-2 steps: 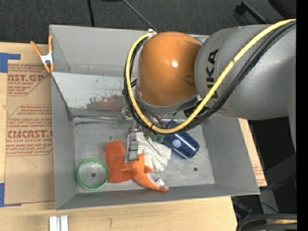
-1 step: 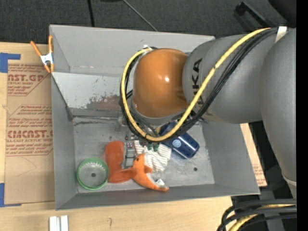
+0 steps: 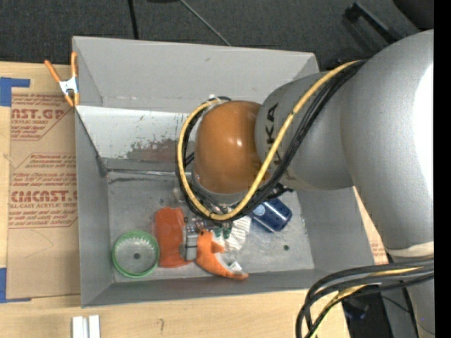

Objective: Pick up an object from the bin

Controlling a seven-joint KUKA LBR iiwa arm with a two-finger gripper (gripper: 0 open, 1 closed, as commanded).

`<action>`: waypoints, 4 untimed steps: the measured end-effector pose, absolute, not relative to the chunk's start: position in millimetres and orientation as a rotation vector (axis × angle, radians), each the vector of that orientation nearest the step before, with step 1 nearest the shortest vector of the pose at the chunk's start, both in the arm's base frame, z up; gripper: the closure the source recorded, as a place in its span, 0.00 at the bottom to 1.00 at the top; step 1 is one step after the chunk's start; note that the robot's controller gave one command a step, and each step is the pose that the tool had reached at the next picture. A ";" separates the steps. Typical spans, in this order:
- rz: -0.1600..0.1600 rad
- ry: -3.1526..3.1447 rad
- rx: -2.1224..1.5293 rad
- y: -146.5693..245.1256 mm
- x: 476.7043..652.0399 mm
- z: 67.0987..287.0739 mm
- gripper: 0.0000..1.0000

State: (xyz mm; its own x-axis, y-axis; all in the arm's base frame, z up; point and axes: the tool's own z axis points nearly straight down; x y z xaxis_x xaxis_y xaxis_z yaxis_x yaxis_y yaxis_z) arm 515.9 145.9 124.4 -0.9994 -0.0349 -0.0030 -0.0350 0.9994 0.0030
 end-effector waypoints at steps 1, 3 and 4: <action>0.001 3.141 -0.097 84.2 508.9 75.1 1.00; 0.002 3.141 -0.049 80.9 506.5 175.0 1.00; 0.002 3.141 -0.049 80.9 506.5 175.0 1.00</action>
Offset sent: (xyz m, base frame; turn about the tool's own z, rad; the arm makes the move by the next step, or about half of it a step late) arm 0.0000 0.0000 0.0000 0.0000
